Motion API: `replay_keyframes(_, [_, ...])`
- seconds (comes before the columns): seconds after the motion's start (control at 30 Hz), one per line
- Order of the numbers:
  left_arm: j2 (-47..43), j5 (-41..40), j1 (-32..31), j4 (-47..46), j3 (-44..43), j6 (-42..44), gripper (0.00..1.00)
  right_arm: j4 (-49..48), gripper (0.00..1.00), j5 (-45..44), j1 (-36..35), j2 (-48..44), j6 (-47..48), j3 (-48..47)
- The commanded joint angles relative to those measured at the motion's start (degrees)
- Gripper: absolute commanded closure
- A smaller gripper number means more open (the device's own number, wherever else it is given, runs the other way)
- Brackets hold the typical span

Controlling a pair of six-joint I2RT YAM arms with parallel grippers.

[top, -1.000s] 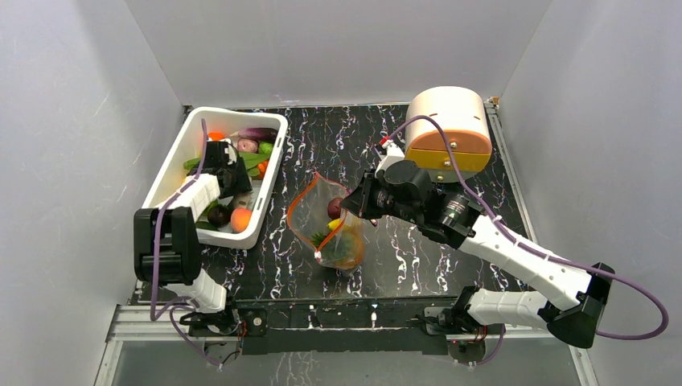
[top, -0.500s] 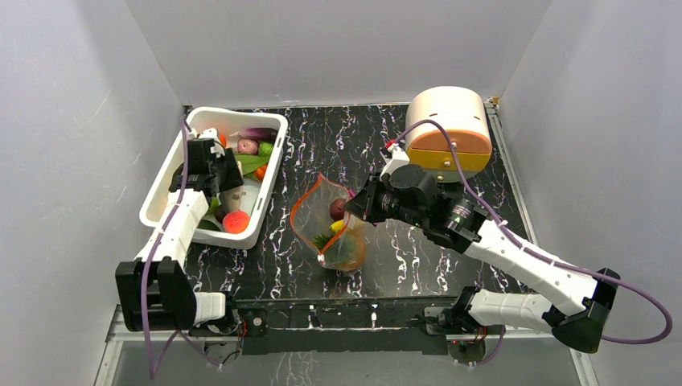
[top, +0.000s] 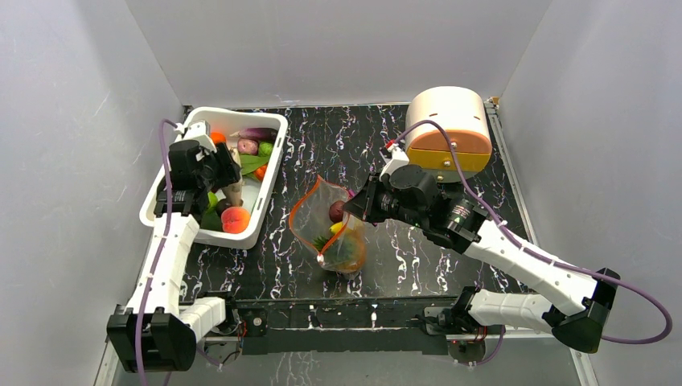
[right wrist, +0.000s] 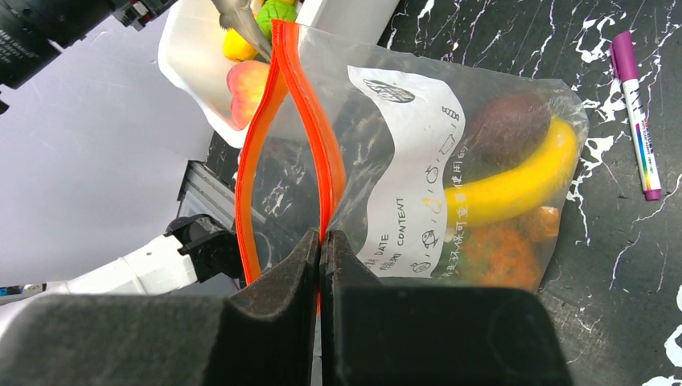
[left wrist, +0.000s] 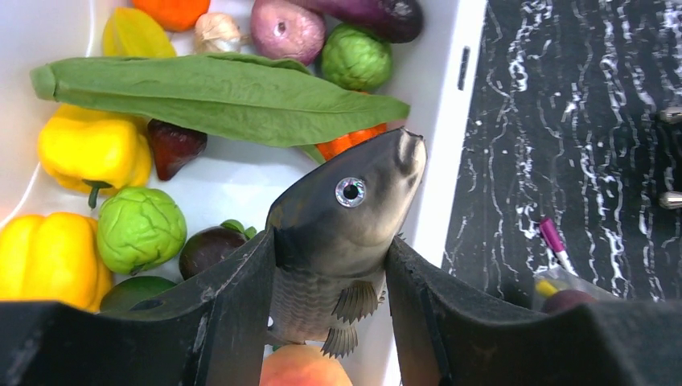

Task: Place the food in the zip-top bag and seal the zipper
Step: Pick up the fake fish from the bin, then place the fake fish in the zipper food storage bag.

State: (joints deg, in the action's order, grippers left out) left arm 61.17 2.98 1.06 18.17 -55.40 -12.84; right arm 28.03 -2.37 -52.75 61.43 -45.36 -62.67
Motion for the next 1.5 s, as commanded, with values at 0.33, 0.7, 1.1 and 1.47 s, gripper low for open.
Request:
replay_keyframes(0.33, [-2.1,5.1,0.1,-8.0,-5.8,0.0,0.88,-6.4,1.00,0.7,0.2,0.0,-0.7,-0.8])
replay_keyframes(0.7, [-1.3,17.9,-0.4,-7.8,-12.3,-4.4,0.87,-7.5,1.00,0.3,0.2,0.0,-3.1,-0.2])
replay_keyframes(1.1, [-2.7,35.8,-4.4,-21.0,-12.2,-16.7,0.87,-10.5,1.00,0.5,0.2,0.6,-7.5,0.5])
replay_keyframes(1.47, [-2.7,42.1,-8.4,-37.7,-12.6,-30.2,0.87,-12.1,1.00,-1.2,0.2,0.0,-10.8,0.9])
